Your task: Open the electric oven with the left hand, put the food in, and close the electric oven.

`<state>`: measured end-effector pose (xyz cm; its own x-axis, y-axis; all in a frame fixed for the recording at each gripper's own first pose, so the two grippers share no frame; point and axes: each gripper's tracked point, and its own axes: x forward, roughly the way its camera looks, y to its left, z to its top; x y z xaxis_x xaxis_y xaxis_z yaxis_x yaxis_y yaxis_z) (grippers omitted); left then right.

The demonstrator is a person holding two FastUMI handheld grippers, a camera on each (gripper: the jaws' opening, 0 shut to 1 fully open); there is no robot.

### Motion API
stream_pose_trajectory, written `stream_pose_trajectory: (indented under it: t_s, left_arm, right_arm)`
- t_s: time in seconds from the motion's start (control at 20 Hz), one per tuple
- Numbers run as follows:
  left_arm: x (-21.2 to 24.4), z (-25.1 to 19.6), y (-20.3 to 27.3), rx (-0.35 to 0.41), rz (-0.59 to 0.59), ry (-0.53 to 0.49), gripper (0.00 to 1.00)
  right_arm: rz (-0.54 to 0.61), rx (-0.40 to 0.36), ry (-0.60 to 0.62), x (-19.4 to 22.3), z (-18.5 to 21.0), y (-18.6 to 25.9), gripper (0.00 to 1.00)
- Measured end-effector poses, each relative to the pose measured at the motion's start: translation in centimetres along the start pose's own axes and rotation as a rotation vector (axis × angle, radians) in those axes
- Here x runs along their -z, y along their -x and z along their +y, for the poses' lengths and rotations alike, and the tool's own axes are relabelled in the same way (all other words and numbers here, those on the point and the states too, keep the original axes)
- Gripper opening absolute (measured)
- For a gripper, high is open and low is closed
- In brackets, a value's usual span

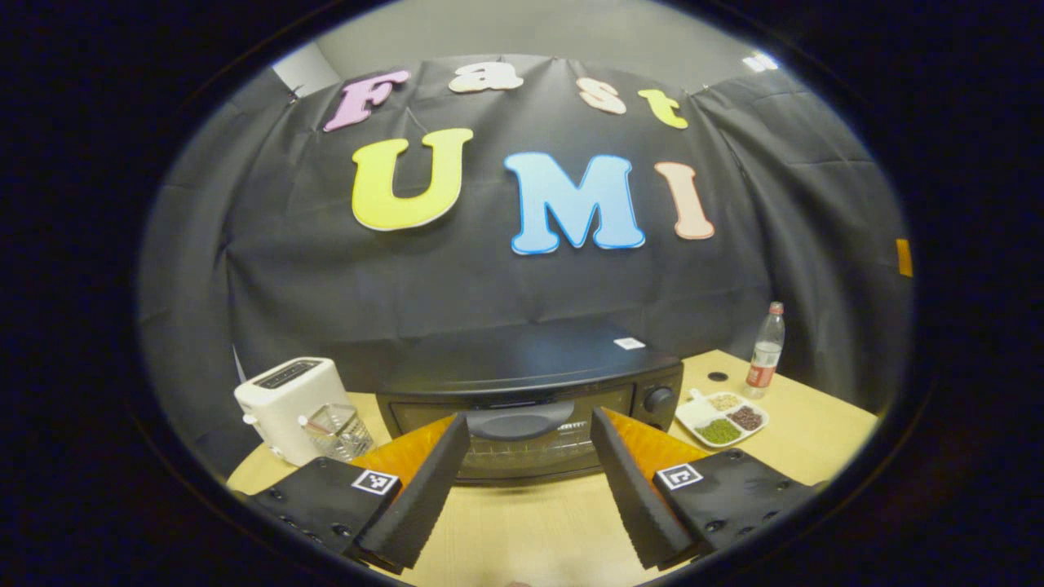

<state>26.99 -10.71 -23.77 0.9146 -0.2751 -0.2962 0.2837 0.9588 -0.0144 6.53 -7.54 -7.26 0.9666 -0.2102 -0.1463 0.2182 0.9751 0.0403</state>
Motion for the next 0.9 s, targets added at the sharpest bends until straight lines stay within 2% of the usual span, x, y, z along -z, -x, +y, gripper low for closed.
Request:
stream_pose_trajectory:
  t_s: [0.05,0.15,0.45,0.5,0.6,0.7,0.9]
  left_arm:
    - [-1.3,-0.4,1.4,-0.010,-0.026,0.001,0.99]
    - [-3.4,-1.0,4.5,-0.039,-0.060,0.014,1.00]
    - [-7.9,-2.4,14.3,-0.133,-0.131,0.052,0.99]
    - [-8.4,-2.5,15.6,-0.147,-0.145,0.051,0.95]
    - [-9.9,-2.3,18.4,-0.168,-0.184,0.037,0.94]
    - [-10.4,-1.9,20.8,-0.189,-0.213,0.017,0.99]
    - [-9.9,-1.3,24.6,-0.190,-0.221,0.020,1.00]
  right_arm:
    - [-0.011,-0.019,0.003,-0.4,-0.1,0.4,0.98]
    - [-0.016,-0.051,0.008,-0.5,-0.8,1.3,0.98]
    - [-0.051,-0.137,-0.022,-1.4,-2.7,4.7,0.98]
    - [-0.057,-0.147,-0.014,-1.5,-2.8,5.1,0.98]
    - [-0.079,-0.146,0.002,-1.8,-3.2,5.9,0.98]
    - [-0.108,-0.147,0.000,-2.1,-3.0,6.6,0.98]
    - [-0.084,-0.143,-0.032,-0.9,-2.4,7.6,0.98]
